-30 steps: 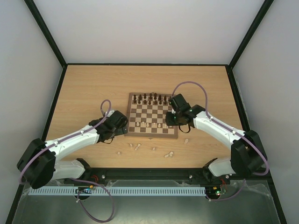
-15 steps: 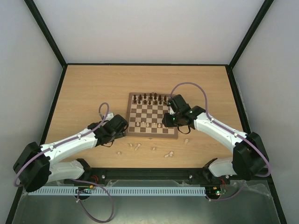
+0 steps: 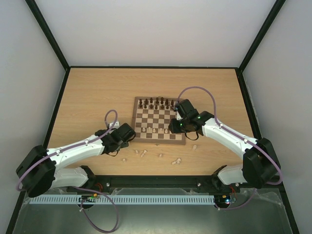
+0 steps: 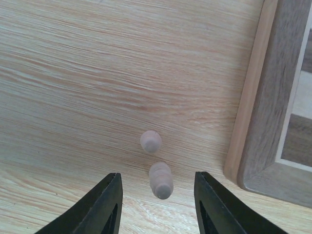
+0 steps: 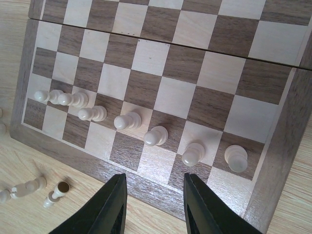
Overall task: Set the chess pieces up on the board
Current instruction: Pick up the chess piece at the center of the board.
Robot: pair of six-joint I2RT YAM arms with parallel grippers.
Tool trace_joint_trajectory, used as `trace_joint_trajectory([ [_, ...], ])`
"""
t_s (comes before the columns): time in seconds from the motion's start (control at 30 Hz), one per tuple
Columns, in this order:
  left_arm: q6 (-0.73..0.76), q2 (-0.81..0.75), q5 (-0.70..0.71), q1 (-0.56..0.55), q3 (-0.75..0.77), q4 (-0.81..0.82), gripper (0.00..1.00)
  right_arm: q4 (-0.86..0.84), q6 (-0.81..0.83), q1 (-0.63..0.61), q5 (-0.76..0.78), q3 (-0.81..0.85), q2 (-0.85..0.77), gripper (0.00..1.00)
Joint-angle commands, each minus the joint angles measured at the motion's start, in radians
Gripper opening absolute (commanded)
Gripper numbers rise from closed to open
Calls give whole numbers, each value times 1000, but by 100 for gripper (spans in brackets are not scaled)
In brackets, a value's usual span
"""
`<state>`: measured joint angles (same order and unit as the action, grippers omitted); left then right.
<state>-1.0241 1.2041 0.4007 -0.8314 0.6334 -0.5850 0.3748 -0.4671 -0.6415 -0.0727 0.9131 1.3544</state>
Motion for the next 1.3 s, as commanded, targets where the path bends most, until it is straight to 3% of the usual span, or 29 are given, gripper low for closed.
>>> trace_joint_trajectory([
  [0.0, -4, 38, 24, -9, -9, 0, 42, 12, 13, -5, -19, -10, -3, 33],
  [0.57, 1, 107, 15, -29, 5, 38, 19, 10, 8, -6, -16, -28, -18, 33],
  [0.73, 1, 104, 12, -33, 1, 44, 7, 10, 8, -6, -20, -29, -20, 33],
  [1.27, 1, 58, 18, -85, 83, -35, 4, 23, 5, -6, -2, -29, -43, 33],
])
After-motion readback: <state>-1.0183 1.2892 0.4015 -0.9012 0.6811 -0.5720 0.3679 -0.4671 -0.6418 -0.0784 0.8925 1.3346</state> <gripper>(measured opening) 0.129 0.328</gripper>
